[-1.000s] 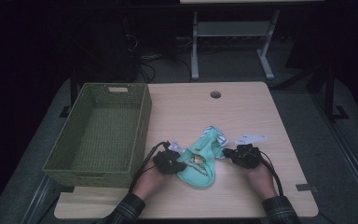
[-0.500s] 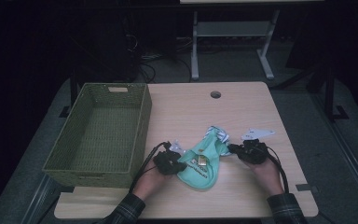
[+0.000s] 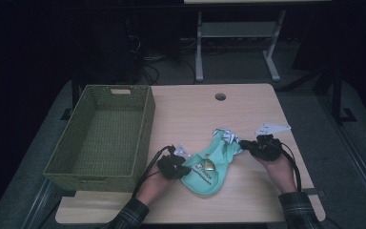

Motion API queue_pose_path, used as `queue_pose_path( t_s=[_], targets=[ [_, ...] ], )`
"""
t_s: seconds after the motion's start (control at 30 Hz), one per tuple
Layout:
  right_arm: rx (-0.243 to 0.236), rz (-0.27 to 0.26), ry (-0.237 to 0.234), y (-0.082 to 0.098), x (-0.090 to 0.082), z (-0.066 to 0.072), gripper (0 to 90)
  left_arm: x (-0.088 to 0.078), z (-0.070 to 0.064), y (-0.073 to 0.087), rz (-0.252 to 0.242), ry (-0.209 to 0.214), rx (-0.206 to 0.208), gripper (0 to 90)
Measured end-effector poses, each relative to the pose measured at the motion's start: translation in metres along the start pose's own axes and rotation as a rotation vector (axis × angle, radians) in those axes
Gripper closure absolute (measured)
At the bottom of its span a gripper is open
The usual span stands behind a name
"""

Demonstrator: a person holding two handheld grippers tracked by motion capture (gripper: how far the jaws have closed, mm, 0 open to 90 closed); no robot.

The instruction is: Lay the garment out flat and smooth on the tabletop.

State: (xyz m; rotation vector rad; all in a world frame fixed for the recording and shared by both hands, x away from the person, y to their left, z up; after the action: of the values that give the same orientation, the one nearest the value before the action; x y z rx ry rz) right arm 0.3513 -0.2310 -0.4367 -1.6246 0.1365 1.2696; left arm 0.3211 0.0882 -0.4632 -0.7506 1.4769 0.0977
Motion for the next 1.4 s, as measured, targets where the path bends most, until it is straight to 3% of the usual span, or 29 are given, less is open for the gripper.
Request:
queue_pose_path(
  t_s=[0.53, 0.73, 0.8, 0.93, 1.07, 1.1, 1.13, 1.4],
  targets=[
    [0.062, 0.024, -0.013, 0.000, 0.010, -0.031, 86.0, 0.000, -0.002, 0.000, -0.001, -0.007, 0.001, 89.6],
    [0.086, 0.086, -0.003, 0.004, 0.027, -0.036, 85.1, 0.000, -0.002, 0.000, -0.002, -0.006, 0.001, 89.5],
    [0.082, 0.084, -0.003, 0.005, 0.027, -0.036, 84.1, 0.000, -0.002, 0.000, -0.001, -0.003, 0.010, 89.3],
    [0.084, 0.044, -0.007, 0.004, 0.018, -0.032, 75.4, 0.000, -0.006, -0.002, 0.002, 0.015, 0.019, 78.8],
    [0.071, 0.023, -0.014, 0.004, 0.007, -0.023, 73.3, -0.006, -0.010, -0.006, -0.030, 0.029, 0.029, 72.7],
    [0.063, 0.009, -0.009, 0.006, 0.003, -0.020, 73.5, -0.007, -0.011, -0.006, -0.048, 0.030, 0.015, 71.5],
    [0.056, 0.006, -0.008, 0.007, 0.002, -0.018, 73.5, -0.010, -0.010, -0.007, -0.048, 0.025, 0.027, 70.6],
    [0.021, -0.005, -0.066, 0.016, -0.007, 0.005, 78.2, -0.020, 0.006, -0.017, -0.106, -0.012, -0.002, 65.2]
  ],
)
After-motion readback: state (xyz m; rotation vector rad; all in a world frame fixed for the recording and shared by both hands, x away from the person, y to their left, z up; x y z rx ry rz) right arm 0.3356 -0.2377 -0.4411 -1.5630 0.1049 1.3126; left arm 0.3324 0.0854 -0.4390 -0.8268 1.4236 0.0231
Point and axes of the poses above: each handheld gripper's, and its own axes: x roughly forward along the jaws, y roughly out of its underside, z roughly to its left, the point moved 1 cm from there along x, roughly forward along the jaws, and after that the axes turned 12 degrees about z, right-handed, at the moved point
